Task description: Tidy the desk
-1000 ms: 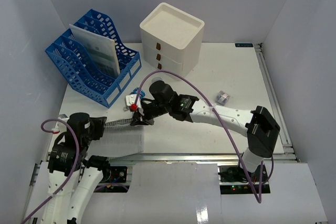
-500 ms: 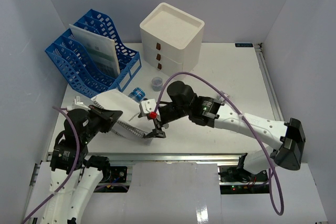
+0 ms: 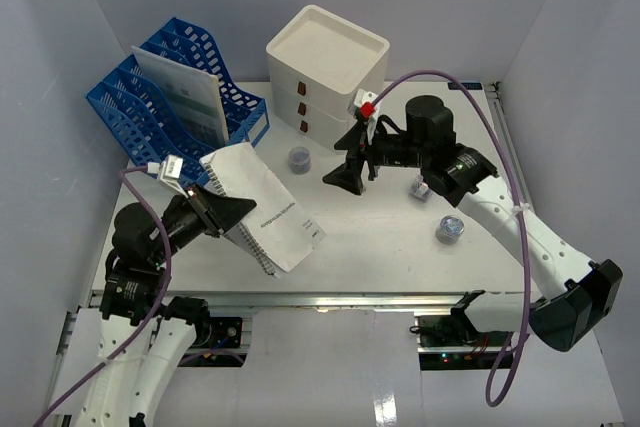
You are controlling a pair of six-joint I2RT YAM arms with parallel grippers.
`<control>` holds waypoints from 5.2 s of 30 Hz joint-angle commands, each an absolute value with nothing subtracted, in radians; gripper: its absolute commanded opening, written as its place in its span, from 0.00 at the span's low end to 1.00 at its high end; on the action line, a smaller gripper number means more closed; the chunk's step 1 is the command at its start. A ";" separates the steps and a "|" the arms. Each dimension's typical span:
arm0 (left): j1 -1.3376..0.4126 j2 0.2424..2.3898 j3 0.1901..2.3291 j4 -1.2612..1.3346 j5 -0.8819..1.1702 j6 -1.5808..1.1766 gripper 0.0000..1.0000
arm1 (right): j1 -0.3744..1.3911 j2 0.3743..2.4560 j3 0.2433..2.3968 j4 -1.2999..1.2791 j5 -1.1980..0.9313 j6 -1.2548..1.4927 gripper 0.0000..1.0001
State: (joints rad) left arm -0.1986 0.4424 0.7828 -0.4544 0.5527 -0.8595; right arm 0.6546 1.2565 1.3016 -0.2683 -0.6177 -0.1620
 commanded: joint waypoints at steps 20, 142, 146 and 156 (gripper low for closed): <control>-0.211 0.670 0.689 0.449 1.023 -0.843 0.00 | 0.611 1.438 1.234 0.068 -1.059 0.191 0.90; -0.224 0.740 0.245 1.303 1.060 -0.689 0.84 | 0.609 1.041 1.160 -0.404 -0.959 -0.638 0.08; -0.224 0.729 0.257 1.275 1.087 -0.699 0.70 | 0.613 1.059 1.160 -0.362 -0.966 -0.603 0.08; -0.224 0.756 0.284 1.241 1.085 -0.684 0.24 | 0.625 1.092 1.145 -0.289 -0.954 -0.542 0.08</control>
State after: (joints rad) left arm -0.2204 0.7493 0.2384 1.2589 1.0801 -0.6950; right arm 0.6170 1.0948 1.1478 -0.4086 -0.9231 -0.5815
